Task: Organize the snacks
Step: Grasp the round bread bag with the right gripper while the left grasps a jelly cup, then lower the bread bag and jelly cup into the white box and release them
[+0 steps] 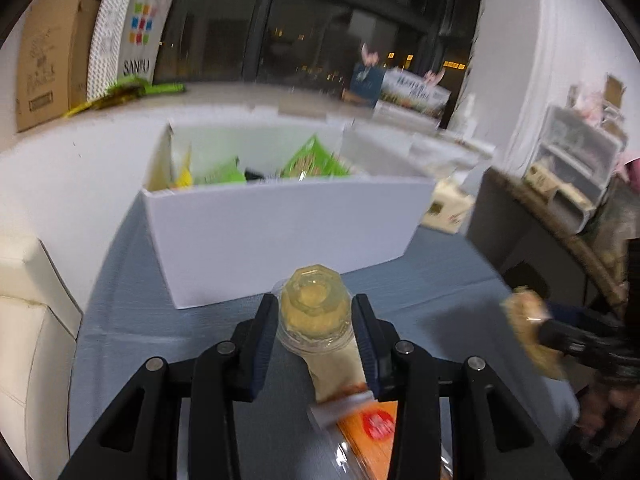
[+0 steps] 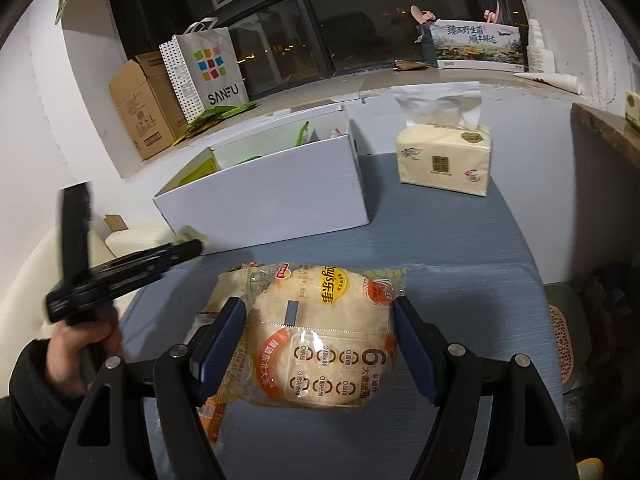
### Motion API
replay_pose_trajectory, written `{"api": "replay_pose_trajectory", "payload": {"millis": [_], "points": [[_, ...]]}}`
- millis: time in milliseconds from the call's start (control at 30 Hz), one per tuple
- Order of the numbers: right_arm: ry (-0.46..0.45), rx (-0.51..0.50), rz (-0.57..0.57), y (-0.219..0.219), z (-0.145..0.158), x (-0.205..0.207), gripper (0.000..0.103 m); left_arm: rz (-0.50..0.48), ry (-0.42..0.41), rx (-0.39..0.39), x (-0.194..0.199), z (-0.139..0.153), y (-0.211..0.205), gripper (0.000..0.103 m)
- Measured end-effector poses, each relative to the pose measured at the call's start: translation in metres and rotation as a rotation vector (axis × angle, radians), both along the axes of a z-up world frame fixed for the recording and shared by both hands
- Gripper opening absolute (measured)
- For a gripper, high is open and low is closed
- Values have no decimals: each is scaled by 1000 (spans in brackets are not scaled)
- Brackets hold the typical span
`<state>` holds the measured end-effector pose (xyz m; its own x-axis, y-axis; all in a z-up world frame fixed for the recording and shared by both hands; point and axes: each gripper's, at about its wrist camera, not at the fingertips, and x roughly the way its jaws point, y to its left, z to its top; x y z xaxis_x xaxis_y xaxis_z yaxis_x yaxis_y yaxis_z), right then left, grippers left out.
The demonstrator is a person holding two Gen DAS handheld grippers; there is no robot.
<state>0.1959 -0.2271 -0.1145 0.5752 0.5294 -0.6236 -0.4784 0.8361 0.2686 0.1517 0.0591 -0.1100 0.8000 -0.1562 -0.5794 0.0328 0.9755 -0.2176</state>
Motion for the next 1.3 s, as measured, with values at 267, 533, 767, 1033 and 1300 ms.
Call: {"api": "replay_pose_trajectory", "payload": {"millis": [267,533,767,1033,1300], "points": [[-5,69,71,26,16,7,79,4,-105,-40,-33,43,26,42],[-79,85,132,61,64,38,79,8,-149,-81,14,81,56,42],[-76,81,120,87,94,105,79,2,-114,-61,98,105,69,42],[-3,54,82,128,99,194,79,29,-14,-40,172,93,88,45],[57,58,49,139,93,225,103,75,6,-10,174,85,101,103]]}}
